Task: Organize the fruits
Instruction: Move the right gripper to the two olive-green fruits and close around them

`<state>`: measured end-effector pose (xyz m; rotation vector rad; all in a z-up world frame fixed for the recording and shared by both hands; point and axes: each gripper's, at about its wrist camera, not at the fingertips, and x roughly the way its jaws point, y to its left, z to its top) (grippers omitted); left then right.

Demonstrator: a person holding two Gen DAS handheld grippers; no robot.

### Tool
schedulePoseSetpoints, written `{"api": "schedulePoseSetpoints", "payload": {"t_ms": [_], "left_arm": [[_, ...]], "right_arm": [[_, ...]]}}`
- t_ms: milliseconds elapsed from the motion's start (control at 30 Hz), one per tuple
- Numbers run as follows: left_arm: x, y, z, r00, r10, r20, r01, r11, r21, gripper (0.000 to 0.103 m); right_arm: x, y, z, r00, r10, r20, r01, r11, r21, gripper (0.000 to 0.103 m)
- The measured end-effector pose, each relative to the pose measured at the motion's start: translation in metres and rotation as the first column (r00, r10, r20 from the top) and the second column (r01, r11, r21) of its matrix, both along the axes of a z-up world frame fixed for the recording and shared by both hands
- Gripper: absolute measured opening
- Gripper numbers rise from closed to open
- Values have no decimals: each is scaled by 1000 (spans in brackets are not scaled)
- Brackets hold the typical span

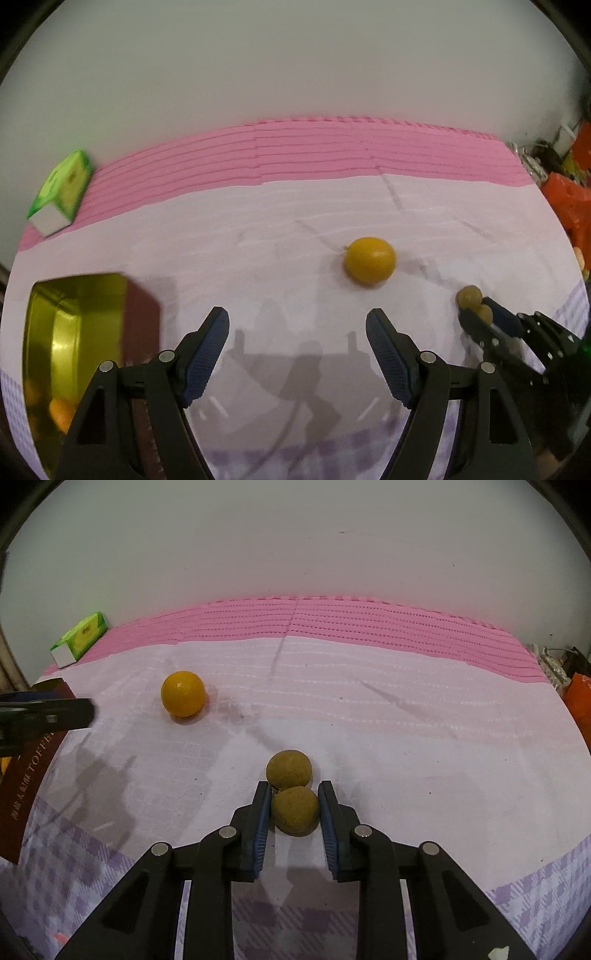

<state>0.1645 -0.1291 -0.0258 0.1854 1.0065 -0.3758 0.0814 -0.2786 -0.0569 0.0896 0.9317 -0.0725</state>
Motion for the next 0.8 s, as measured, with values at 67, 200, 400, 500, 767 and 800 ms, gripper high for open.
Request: {"api": "schedulePoseSetpoints", "payload": {"t_ms": [67, 200, 400, 500, 767, 800], "left_arm": [[3, -13, -4, 1000, -24, 4, 24, 1000, 5, 77], [8, -29, -8, 999, -52, 10, 52, 998, 18, 77], [17, -42, -13, 996, -91, 11, 91, 996, 11, 77], [22, -44, -18, 995, -97, -5, 97, 995, -11, 76], [29, -50, -28, 994, -103, -36, 103, 995, -12, 76], [30, -51, -29, 994, -102, -37, 102, 995, -6, 76]], "right_arm": [[1, 1, -1, 1000, -7, -1, 7, 1000, -7, 24], [2, -2, -1, 999, -38, -4, 38, 999, -18, 23], [2, -6, -2, 998, -67, -4, 67, 998, -12, 24], [2, -6, -2, 998, -67, -3, 67, 998, -11, 24], [0, -8, -2, 998, -65, -2, 65, 998, -8, 25], [0, -8, -2, 998, -64, -2, 64, 998, -8, 25]]}}
